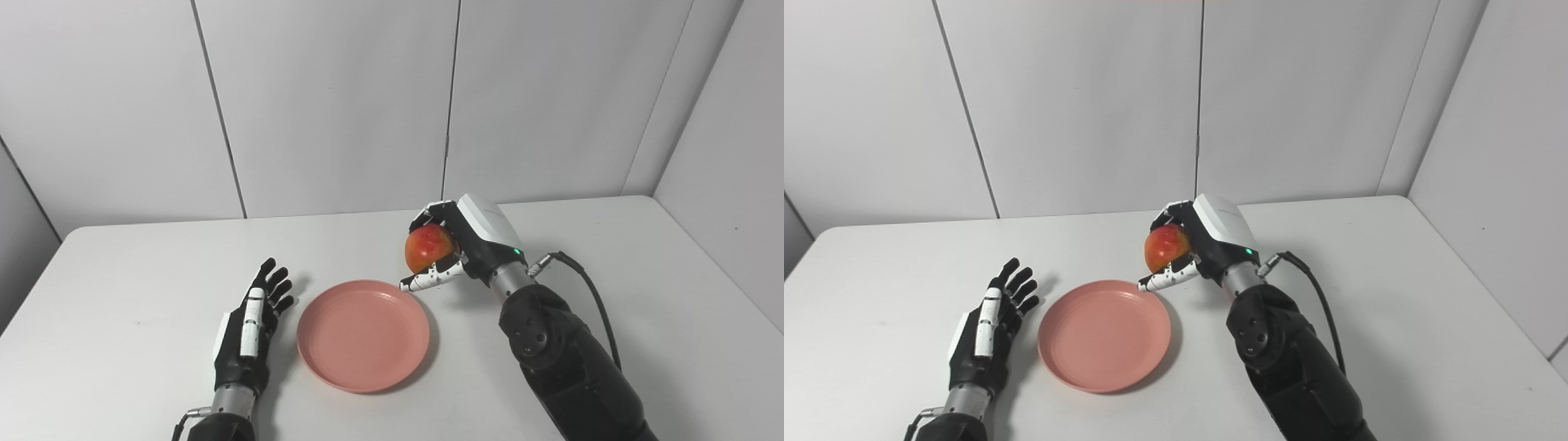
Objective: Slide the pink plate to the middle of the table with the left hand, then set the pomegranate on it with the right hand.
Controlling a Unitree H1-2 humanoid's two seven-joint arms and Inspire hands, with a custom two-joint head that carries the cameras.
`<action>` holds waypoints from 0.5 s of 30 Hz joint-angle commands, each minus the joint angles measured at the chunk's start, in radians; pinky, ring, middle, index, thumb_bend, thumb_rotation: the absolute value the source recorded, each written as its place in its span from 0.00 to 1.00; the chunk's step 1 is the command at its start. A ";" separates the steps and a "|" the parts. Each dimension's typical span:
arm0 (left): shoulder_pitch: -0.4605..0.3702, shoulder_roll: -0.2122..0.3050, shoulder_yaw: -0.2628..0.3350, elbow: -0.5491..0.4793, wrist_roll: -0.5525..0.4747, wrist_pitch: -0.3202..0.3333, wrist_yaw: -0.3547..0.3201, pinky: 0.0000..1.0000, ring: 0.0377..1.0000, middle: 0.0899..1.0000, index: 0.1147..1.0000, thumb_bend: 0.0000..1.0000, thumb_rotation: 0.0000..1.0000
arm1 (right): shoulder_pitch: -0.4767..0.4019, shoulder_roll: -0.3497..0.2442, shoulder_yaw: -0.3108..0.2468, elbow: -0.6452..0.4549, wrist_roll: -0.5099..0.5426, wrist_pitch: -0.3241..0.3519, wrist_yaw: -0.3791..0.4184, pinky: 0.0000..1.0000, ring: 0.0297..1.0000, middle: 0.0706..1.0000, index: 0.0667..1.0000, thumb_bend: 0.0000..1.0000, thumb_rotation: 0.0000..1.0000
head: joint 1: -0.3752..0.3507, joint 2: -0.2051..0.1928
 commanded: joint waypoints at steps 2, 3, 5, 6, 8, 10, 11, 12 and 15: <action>0.009 -0.021 -0.007 0.026 0.018 -0.004 0.020 0.89 0.90 0.90 0.90 0.39 1.00 | -0.059 0.028 0.006 -0.005 -0.006 -0.046 -0.011 0.30 0.35 0.39 0.45 0.50 0.14 | 0.033 0.003; 0.007 -0.024 -0.007 0.030 0.018 -0.009 0.023 0.89 0.90 0.90 0.90 0.39 1.00 | -0.059 0.033 0.008 -0.002 -0.003 -0.048 -0.007 0.29 0.35 0.39 0.45 0.50 0.14 | 0.033 0.003; 0.004 -0.034 -0.009 0.035 0.027 -0.023 0.035 0.89 0.91 0.91 0.90 0.39 1.00 | -0.060 0.046 0.022 0.009 -0.003 -0.053 0.000 0.29 0.34 0.39 0.45 0.50 0.14 | 0.056 0.007; 0.002 -0.038 -0.011 0.036 0.035 -0.028 0.042 0.89 0.91 0.91 0.91 0.38 1.00 | -0.059 0.051 0.028 0.015 -0.003 -0.062 -0.001 0.29 0.35 0.39 0.45 0.50 0.14 | 0.062 0.008; 0.000 -0.042 -0.015 0.038 0.051 -0.032 0.053 0.89 0.92 0.92 0.91 0.38 1.00 | -0.059 0.057 0.036 0.026 -0.001 -0.078 0.000 0.30 0.36 0.39 0.45 0.50 0.14 | 0.074 0.010; -0.003 -0.045 -0.021 0.042 0.072 -0.039 0.063 0.89 0.92 0.92 0.92 0.38 1.00 | -0.060 0.062 0.043 0.035 -0.004 -0.084 0.005 0.29 0.35 0.39 0.45 0.50 0.14 | 0.086 0.012; -0.005 -0.047 -0.024 0.044 0.080 -0.041 0.066 0.89 0.92 0.92 0.92 0.38 1.00 | -0.061 0.065 0.047 0.039 -0.005 -0.084 0.008 0.29 0.35 0.39 0.45 0.50 0.14 | 0.098 0.015; -0.007 -0.049 -0.025 0.045 0.088 -0.042 0.070 0.90 0.92 0.93 0.92 0.38 1.00 | -0.062 0.070 0.052 0.045 -0.008 -0.084 0.008 0.27 0.34 0.38 0.45 0.50 0.14 | 0.100 0.015; -0.013 -0.054 -0.029 0.055 0.112 -0.056 0.085 0.90 0.93 0.93 0.93 0.37 1.00 | -0.064 0.085 0.066 0.067 -0.017 -0.097 -0.004 0.25 0.32 0.37 0.45 0.50 0.14 | 0.123 0.019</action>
